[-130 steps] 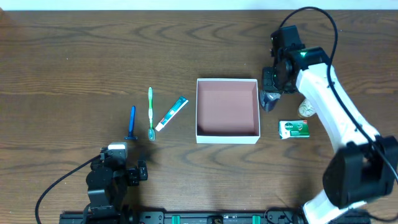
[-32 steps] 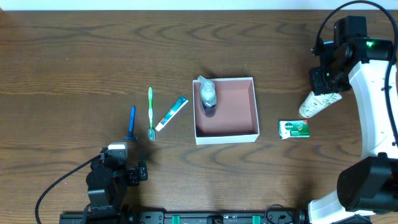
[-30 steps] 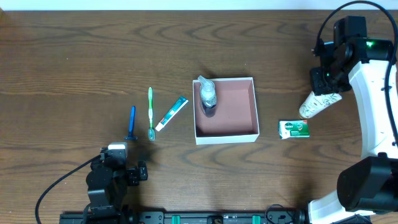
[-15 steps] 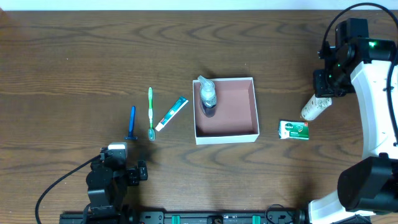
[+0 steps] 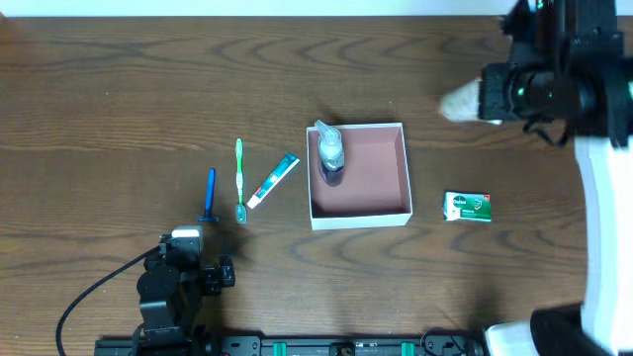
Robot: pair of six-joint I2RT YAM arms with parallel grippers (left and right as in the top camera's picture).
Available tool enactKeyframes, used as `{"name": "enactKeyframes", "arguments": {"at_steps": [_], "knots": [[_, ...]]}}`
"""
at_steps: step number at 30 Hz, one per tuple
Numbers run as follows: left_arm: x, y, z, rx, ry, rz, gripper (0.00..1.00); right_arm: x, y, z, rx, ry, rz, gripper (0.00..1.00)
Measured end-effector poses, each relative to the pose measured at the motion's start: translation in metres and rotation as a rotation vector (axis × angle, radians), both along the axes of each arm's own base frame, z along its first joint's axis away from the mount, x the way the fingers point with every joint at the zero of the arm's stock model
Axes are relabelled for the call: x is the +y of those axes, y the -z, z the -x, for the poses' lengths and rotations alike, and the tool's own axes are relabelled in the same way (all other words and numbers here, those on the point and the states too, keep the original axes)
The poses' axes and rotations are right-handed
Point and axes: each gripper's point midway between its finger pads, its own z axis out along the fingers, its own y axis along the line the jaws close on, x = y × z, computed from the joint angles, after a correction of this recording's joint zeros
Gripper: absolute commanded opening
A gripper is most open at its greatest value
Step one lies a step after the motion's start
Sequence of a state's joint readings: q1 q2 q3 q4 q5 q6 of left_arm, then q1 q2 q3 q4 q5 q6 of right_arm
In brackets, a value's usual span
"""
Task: Pack container
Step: 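Place the conditioner tube upright in the box beside the bottle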
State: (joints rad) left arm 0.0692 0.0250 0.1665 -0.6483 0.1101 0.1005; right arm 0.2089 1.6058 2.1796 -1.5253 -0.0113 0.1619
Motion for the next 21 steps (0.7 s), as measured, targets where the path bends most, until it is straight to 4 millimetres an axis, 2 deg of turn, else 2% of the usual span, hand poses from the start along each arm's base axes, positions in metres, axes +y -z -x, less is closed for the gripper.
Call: {"name": "enactKeyframes", "arguments": {"at_steps": [3,6,12,16,21], "knots": [[0.000,0.000,0.000,0.000,0.000,0.000,0.98,0.029,-0.014,0.020,-0.020,-0.054,-0.050,0.01],[0.000,0.000,0.000,0.000,0.000,0.000,0.98,0.048,-0.005,0.025,0.025,-0.069,-0.065,0.01],[0.000,0.000,0.000,0.000,0.000,0.000,0.98,0.074,0.051,0.013,0.188,-0.064,-0.019,0.01],[0.000,0.000,0.000,0.000,0.000,0.000,0.98,0.093,0.095,-0.003,0.275,-0.067,0.017,0.01],[0.000,0.000,0.000,0.000,0.000,0.000,0.98,0.113,0.141,-0.025,0.331,-0.068,0.037,0.01]]}}
